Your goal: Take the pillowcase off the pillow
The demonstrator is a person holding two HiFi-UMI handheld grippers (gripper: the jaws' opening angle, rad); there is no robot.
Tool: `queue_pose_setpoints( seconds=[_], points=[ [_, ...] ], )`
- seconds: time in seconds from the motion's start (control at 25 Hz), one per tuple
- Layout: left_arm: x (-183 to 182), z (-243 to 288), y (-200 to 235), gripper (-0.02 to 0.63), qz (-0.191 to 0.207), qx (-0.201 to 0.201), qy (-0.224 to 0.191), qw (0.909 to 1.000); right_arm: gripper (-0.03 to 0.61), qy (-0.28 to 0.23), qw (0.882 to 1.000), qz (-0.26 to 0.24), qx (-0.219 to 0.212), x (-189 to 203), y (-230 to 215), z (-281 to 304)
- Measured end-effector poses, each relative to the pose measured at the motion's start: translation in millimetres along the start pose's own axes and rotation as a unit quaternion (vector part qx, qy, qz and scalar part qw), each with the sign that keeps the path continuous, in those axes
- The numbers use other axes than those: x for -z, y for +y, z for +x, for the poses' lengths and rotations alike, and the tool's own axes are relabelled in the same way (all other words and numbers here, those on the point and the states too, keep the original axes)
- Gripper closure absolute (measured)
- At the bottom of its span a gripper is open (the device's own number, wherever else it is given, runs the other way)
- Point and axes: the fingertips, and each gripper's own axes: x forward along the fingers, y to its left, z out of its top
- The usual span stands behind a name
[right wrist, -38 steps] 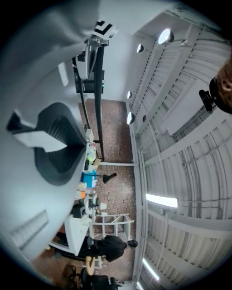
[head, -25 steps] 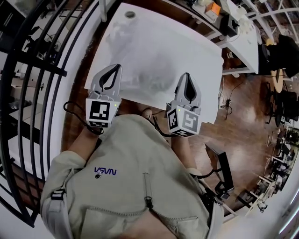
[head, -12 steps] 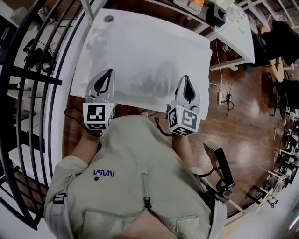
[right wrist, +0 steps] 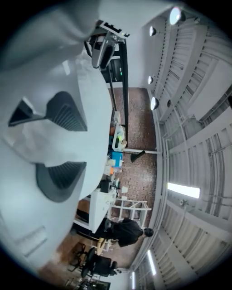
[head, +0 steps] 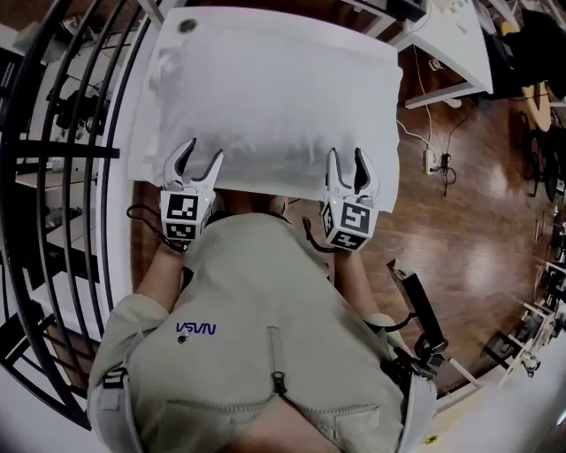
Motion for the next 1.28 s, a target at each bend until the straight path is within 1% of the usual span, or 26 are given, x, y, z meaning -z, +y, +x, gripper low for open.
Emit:
queue_pose_setpoints(
  seconds=[0.08, 0.16, 0.28, 0.48, 0.6, 0.64, 0.72, 0.8, 0.88, 0.96, 1.0, 1.08, 1.12, 1.28],
  points=[
    [17.1, 4.1, -1.1, 0.293, -0.006, 0.013, 0.027, 0.9995, 0.349, 0.022, 1.0, -0.019, 0.008, 18.1, -5.6, -2.3],
    [28.3, 8.5, -1.0, 0.254, -0.013, 0.018, 0.043, 0.9988, 0.327, 0.047, 0.999, -0.023, 0.012, 36.7, -12.0, -3.5],
    [36.9, 16.1, -0.9, 0.25, -0.012, 0.018, 0.053, 0.9984, 0.309, 0.079, 0.996, -0.022, 0.017, 62.1, -19.0, -4.8],
    [47.9, 26.1, -3.5, 0.25, 0.001, 0.022, 0.083, 0.9963, 0.284, 0.133, 0.99, -0.048, 0.012, 99.7, -14.7, 1.8],
    [52.7, 35.4, -0.6, 0.252, 0.0, 0.02, 0.093, 0.9955, 0.284, 0.146, 0.987, -0.059, 0.016, 110.4, -12.0, 14.9],
    [54.3, 38.6, -0.2, 0.259, 0.002, 0.02, 0.094, 0.9954, 0.287, 0.146, 0.987, -0.059, 0.02, 111.8, -11.7, 20.0],
    [55.8, 43.6, 0.2, 0.279, 0.007, 0.021, 0.092, 0.9955, 0.322, 0.139, 0.989, -0.055, 0.022, 110.0, -8.9, 28.1],
    [54.5, 45.5, -0.6, 0.321, 0.013, 0.023, 0.085, 0.9961, 0.396, 0.127, 0.99, -0.055, 0.02, 103.1, -4.8, 29.9],
    [50.5, 42.9, -0.3, 0.38, 0.018, 0.022, 0.076, 0.9967, 0.465, 0.113, 0.992, -0.059, 0.02, 93.7, -0.9, 26.6],
    [41.8, 37.0, 2.0, 0.474, 0.023, 0.018, 0.062, 0.9977, 0.525, 0.093, 0.994, -0.058, 0.02, 81.2, 2.1, 21.1],
    [34.9, 33.6, 3.3, 0.51, 0.023, 0.016, 0.052, 0.9983, 0.55, 0.081, 0.995, -0.058, 0.021, 73.8, 2.5, 18.5],
    [17.0, 27.3, 7.1, 0.577, 0.02, 0.008, 0.026, 0.9994, 0.56, 0.059, 0.996, -0.057, 0.022, 57.0, 2.1, 14.6],
    [7.0, 24.4, 9.6, 0.591, 0.016, 0.004, 0.013, 0.9998, 0.563, 0.048, 0.997, -0.055, 0.021, 47.0, 2.0, 13.1],
    [-39.8, 10.1, 22.3, 0.598, 0.011, -0.011, -0.033, 0.9993, 0.566, 0.007, 0.999, -0.05, 0.011, -3.4, 1.4, 2.9]
  ],
)
